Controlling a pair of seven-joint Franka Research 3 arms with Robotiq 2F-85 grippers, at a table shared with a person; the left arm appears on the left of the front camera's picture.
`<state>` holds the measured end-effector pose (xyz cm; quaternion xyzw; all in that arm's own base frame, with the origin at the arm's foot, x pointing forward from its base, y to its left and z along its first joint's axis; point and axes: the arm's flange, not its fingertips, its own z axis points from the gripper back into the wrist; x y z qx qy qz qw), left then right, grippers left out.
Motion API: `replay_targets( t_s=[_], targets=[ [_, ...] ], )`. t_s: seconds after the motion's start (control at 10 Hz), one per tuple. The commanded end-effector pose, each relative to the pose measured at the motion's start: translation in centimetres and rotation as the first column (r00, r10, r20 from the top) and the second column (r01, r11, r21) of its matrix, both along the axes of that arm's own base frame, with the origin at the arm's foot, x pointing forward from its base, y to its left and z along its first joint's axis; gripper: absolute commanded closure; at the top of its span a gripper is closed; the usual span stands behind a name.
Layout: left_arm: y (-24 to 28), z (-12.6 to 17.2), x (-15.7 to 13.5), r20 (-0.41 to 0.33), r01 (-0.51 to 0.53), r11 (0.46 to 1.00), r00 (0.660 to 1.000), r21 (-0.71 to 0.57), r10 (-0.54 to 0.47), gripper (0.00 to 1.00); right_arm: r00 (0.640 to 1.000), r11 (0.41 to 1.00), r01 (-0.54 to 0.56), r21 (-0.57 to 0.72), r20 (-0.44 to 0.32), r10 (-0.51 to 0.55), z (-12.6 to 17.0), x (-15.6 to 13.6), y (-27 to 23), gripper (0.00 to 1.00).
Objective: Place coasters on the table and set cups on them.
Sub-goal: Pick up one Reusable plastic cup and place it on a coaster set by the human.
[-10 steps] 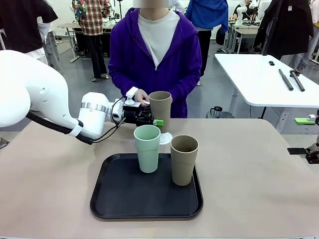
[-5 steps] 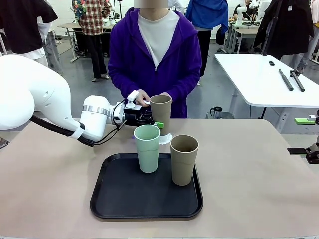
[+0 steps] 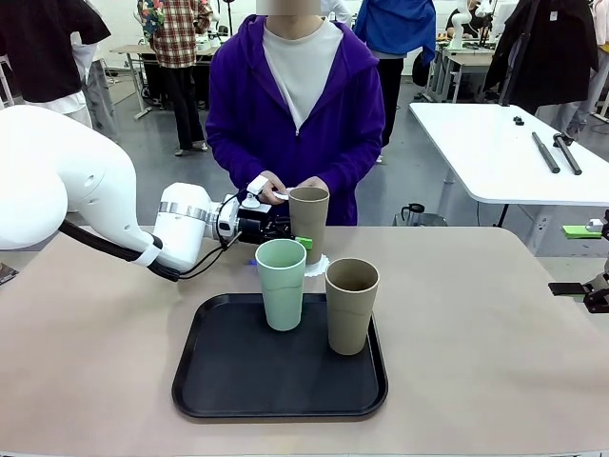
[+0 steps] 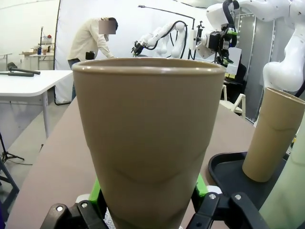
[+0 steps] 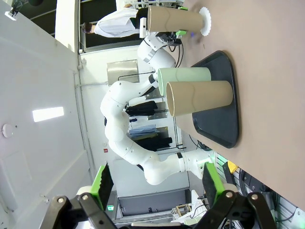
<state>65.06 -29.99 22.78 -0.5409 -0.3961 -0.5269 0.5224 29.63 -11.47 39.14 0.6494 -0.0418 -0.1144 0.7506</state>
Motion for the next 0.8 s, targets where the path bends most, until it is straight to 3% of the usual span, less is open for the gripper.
replay_targets(
  t_s=[0.0, 0.7],
  targets=[
    [-0.2, -0.2, 0.3, -0.010, 0.019, 1.000, 1.000, 0.019, -0.018, 0.16, 1.000, 1.000, 0.004, 0.002, -0.012, -0.004, 0.0, 0.0, 0.0, 0.00],
    [-0.6, -1.3, 0.3, 0.051, 0.043, 0.999, 0.998, -0.006, -0.042, 0.16, 1.000, 1.000, 0.004, 0.002, -0.012, -0.004, 0.0, 0.0, 0.0, 0.00]
  ],
)
